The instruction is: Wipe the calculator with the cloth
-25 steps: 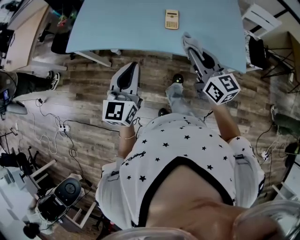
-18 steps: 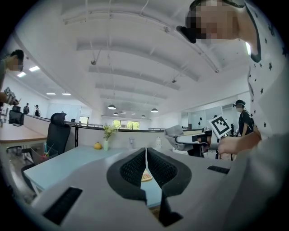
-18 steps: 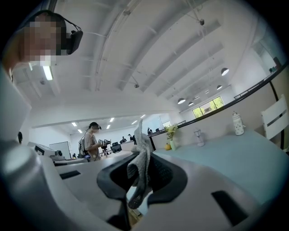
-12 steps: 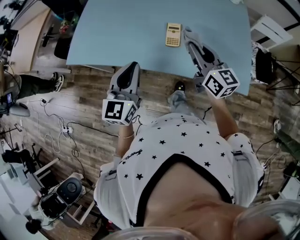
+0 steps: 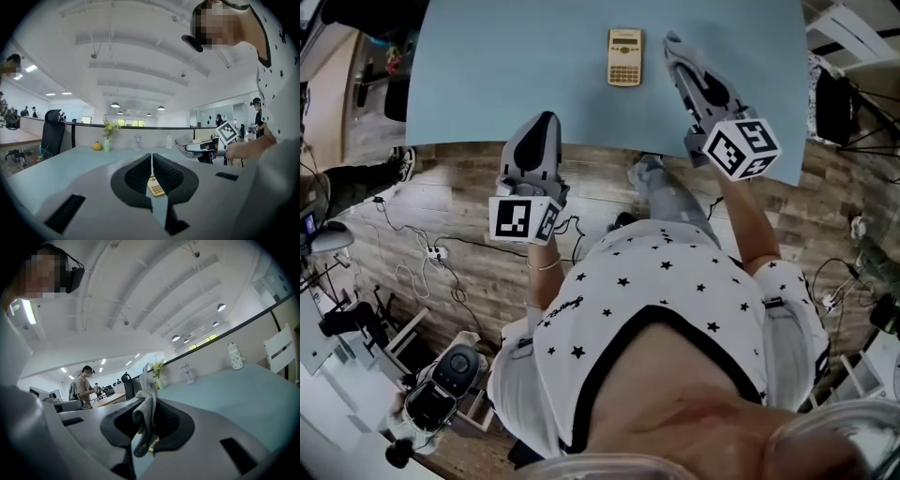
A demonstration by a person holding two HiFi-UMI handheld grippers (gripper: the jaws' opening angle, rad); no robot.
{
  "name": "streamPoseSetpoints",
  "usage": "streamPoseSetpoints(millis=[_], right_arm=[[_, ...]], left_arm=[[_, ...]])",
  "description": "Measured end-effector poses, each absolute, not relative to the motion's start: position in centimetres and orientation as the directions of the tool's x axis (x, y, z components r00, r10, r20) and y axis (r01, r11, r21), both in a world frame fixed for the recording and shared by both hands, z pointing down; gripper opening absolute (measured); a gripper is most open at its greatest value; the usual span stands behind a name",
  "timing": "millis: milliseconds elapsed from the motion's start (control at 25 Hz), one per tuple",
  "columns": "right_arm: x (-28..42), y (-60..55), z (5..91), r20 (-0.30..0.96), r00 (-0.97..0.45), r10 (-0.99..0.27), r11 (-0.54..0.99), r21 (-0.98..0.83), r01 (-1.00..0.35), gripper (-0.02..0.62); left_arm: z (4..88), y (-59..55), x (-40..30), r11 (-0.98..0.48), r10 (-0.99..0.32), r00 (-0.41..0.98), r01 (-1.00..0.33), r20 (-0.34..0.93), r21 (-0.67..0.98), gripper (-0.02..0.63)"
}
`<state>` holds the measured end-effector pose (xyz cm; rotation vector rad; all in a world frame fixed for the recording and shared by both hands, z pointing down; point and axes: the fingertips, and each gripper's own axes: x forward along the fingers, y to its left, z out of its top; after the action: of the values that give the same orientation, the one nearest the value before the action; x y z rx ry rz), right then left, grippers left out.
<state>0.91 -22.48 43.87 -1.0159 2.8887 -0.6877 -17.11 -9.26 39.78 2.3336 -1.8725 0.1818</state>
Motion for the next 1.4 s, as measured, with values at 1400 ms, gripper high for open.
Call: streamPoseSetpoints(millis=[1400], right_arm=[[-11.6, -30.2, 55.5, 0.525, -0.706, -0.475, 0.641, -0.344, -0.686, 0.048]], left_arm=[[36.8, -22.1, -23.2, -0.284, -0.943, 0.292, -0.956, 0.157, 0.075, 0.035]])
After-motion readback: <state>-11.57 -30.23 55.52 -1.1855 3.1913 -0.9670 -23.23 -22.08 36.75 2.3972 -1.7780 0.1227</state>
